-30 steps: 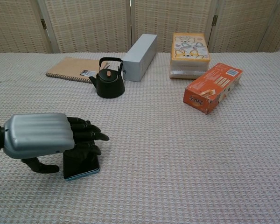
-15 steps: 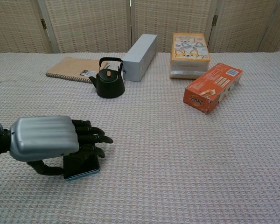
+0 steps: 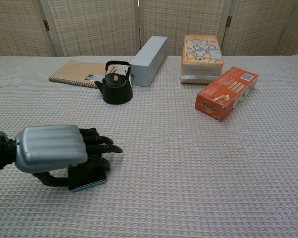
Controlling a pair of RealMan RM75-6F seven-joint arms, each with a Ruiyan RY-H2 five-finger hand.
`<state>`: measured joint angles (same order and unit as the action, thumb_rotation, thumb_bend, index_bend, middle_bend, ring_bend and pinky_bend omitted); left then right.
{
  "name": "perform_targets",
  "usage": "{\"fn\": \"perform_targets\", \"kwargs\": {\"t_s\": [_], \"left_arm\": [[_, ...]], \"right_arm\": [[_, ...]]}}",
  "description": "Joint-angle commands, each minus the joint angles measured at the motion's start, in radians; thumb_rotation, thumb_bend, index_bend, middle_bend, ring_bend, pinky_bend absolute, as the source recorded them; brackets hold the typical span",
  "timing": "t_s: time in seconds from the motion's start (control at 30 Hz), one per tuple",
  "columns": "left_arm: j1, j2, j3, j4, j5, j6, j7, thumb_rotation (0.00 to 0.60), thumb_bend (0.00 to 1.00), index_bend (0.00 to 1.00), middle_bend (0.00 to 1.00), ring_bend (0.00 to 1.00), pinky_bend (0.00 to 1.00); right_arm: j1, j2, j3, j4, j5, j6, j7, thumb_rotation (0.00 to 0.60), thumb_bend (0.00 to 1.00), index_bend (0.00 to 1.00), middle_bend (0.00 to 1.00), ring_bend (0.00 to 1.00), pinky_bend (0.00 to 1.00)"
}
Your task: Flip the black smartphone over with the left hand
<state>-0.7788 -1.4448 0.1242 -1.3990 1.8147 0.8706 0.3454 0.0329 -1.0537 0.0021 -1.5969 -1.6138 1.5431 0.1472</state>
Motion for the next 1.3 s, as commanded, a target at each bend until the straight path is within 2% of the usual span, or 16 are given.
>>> {"fn": "perform_targets", "kwargs": {"t_s": [0.03, 0.23, 0.4, 0.53, 0.77, 1.3], "left_arm": [[0.004, -0.010, 0.007, 0.016, 0.012, 0.032, -0.036, 0.600, 0.34, 0.36, 0.02, 0.04, 0.18], [-0.001, -0.017, 0.016, 0.029, 0.012, 0.062, -0.139, 0.600, 0.34, 0.44, 0.02, 0.04, 0.18], [-0.005, -0.005, 0.018, 0.010, -0.004, 0.080, -0.244, 0.600, 0.34, 0.45, 0.02, 0.04, 0.18], [-0.012, 0.021, 0.017, -0.029, -0.022, 0.099, -0.377, 0.600, 0.34, 0.45, 0.02, 0.04, 0.18], [-0.033, 0.067, 0.003, -0.080, -0.072, 0.117, -0.690, 0.600, 0.34, 0.45, 0.03, 0.04, 0.18], [-0.052, 0.083, 0.002, -0.019, -0.097, 0.162, -1.215, 0.600, 0.34, 0.44, 0.04, 0.04, 0.18]], "right_arm": [[-0.001, 0.001, 0.000, 0.000, 0.000, 0.001, 0.001, 0.600, 0.30, 0.19, 0.23, 0.12, 0.18], [-0.003, -0.002, 0.000, 0.005, 0.000, 0.002, 0.007, 0.600, 0.30, 0.19, 0.23, 0.12, 0.18], [-0.005, -0.003, 0.001, 0.012, 0.002, 0.006, 0.014, 0.600, 0.30, 0.19, 0.23, 0.12, 0.18], [-0.005, -0.005, 0.003, 0.018, 0.000, 0.011, 0.023, 0.600, 0.30, 0.19, 0.23, 0.12, 0.18], [-0.008, -0.010, 0.004, 0.031, -0.003, 0.018, 0.035, 0.600, 0.30, 0.19, 0.23, 0.12, 0.18], [-0.016, -0.018, 0.007, 0.048, -0.003, 0.033, 0.044, 0.600, 0.30, 0.19, 0.23, 0.12, 0.18]]}}
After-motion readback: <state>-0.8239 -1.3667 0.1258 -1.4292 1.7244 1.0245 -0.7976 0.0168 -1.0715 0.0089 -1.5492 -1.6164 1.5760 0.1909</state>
